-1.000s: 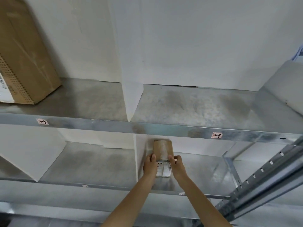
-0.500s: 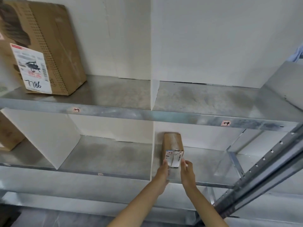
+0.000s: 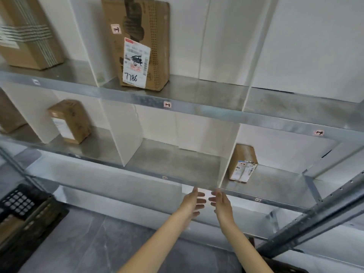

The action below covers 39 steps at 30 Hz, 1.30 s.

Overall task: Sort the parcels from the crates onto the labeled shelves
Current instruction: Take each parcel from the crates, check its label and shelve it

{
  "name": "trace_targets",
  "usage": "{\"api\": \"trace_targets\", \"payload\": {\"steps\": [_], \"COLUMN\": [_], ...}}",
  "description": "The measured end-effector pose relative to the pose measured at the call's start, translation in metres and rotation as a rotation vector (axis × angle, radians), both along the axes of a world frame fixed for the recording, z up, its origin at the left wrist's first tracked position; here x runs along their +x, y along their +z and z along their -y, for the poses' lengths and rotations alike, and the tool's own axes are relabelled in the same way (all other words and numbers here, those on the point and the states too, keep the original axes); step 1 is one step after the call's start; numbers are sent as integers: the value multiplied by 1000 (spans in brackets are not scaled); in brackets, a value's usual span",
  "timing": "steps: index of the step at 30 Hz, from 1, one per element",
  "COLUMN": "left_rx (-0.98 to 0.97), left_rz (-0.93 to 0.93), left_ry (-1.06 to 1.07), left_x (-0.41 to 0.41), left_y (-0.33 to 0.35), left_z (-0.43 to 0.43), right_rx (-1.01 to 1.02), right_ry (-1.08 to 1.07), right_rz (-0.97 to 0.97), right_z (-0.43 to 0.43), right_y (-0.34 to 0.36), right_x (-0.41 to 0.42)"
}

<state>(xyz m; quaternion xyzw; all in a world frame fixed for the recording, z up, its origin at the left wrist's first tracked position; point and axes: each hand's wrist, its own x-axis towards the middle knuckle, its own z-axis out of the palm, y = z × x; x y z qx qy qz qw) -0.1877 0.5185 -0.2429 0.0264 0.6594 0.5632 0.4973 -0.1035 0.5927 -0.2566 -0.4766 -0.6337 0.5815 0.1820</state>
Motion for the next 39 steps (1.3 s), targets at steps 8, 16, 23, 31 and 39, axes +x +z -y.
{"api": "trace_targets", "payload": {"steps": [8, 16, 23, 31, 39], "left_rx": [28, 57, -66, -132, -168], "left_rz": [-155, -303, -357, -338, -309], "left_ry": [475, 990, 1267, 1428, 1562], "left_x": [-53, -108, -148, -220, -283], "left_y": [3, 7, -4, -2, -6], "left_z": [139, 264, 361, 439, 517], "right_rx": [-29, -31, -80, -108, -47], "right_ry": [292, 641, 892, 1100, 1219], "right_rz": [-40, -75, -63, 11, 63], "right_z": [115, 225, 303, 365, 419], "right_y": [8, 19, 14, -2, -14], "right_x": [-75, -158, -239, -343, -444]}}
